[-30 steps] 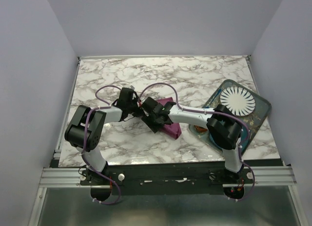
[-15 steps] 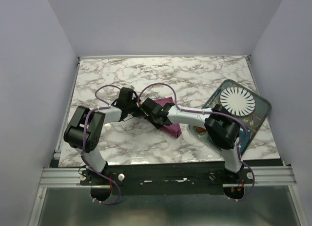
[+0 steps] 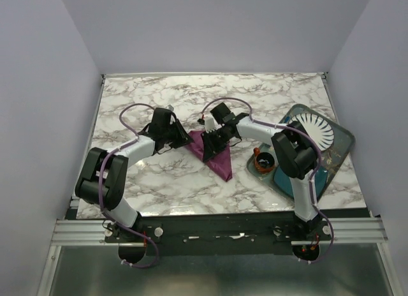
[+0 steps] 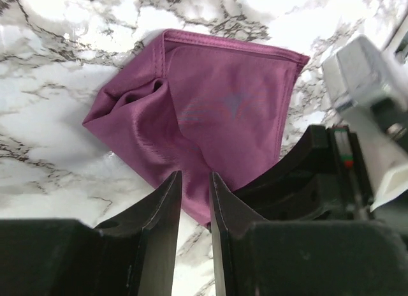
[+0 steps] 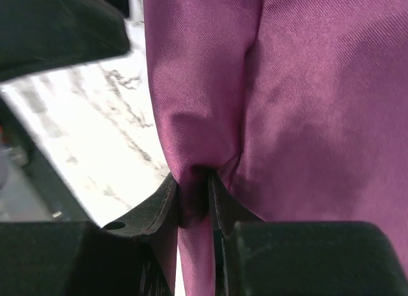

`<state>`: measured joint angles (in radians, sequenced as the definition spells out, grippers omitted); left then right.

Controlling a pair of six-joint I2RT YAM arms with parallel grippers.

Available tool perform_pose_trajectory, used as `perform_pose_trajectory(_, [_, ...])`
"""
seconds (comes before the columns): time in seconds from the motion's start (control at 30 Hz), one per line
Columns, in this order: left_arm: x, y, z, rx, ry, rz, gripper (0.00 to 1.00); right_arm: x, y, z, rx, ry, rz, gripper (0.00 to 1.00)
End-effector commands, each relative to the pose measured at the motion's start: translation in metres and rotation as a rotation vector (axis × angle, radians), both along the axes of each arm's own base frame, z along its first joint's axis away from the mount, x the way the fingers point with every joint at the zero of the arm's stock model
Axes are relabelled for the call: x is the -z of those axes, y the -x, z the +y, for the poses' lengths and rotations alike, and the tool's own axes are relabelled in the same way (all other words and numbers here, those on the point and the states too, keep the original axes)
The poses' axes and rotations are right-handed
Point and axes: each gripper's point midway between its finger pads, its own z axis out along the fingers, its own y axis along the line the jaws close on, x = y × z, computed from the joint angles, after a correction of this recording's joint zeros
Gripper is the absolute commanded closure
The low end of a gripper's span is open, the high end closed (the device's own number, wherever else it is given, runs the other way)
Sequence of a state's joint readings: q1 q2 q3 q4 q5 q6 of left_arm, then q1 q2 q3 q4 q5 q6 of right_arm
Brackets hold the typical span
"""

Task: Fold the napkin, place the utensils inside, and roll it up
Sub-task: Roll the napkin with the utensil

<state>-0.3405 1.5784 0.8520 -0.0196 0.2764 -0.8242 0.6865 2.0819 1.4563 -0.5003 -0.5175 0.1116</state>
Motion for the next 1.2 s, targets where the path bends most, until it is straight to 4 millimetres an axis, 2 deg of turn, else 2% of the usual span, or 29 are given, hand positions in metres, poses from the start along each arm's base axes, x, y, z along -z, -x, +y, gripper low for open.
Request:
perform_pose_trajectory(0.0, [0.012,-0.003,-0.016,0.039,0.064,0.034,0.68,0.013,0.033,0.004,-0.068,-0.13,0.323,0.85])
perform_pose_trajectory(0.13, [0.025,-0.004,-0.021,0.045,0.056,0.046,0.69,0.021,0.026,0.0,-0.043,-0.143,0.371,0.85])
perform_pose_trajectory(0.2, [0.025,-0.007,-0.022,0.044,0.057,0.04,0.69,0.019,0.022,-0.002,-0.039,-0.154,0.389,0.85])
perform_pose_trajectory(0.3, [0.026,-0.01,-0.023,0.038,0.06,0.038,0.69,0.026,0.019,-0.007,-0.034,-0.125,0.393,0.84])
perform_pose_trajectory(0.5, [0.01,-0.006,-0.019,0.003,0.067,0.015,0.7,0.03,0.016,-0.012,-0.017,-0.106,0.384,0.84])
perform_pose_trajectory(0.53, [0.001,-0.005,-0.018,-0.002,0.077,-0.006,0.7,0.03,0.017,-0.012,-0.016,-0.105,0.386,0.84])
perform_pose_trajectory(0.7, [-0.007,-0.006,-0.019,-0.018,0.098,-0.023,0.71,0.032,0.011,-0.016,-0.002,-0.089,0.359,0.84])
perform_pose_trajectory(0.73, [0.0,-0.005,-0.023,-0.005,0.11,0.005,0.74,0.032,0.011,-0.016,0.0,-0.088,0.356,0.84])
perform_pose_trajectory(0.8, [0.001,-0.008,-0.031,0.005,0.156,0.012,0.76,0.031,0.009,-0.016,0.001,-0.09,0.347,0.84])
perform_pose_trajectory(0.83, [0.013,-0.005,-0.036,0.009,0.186,0.059,0.78,0.029,0.007,-0.016,0.003,-0.092,0.339,0.84])
perform_pose_trajectory(0.9, [0.023,-0.005,-0.042,0.013,0.205,0.075,0.81,0.027,0.004,-0.015,0.005,-0.089,0.325,0.84])
perform_pose_trajectory(0.93, [0.038,-0.002,-0.044,0.013,0.197,0.103,0.83,0.026,0.003,-0.015,0.002,-0.09,0.318,0.84])
perform_pose_trajectory(1.07, [0.071,0.01,-0.032,-0.029,0.129,0.148,0.88,0.028,-0.004,-0.021,0.025,-0.042,0.266,0.79])
perform_pose_trajectory(1.17, [0.083,0.021,-0.023,-0.042,0.093,0.171,0.89,0.018,-0.008,-0.029,0.046,-0.005,0.206,0.73])
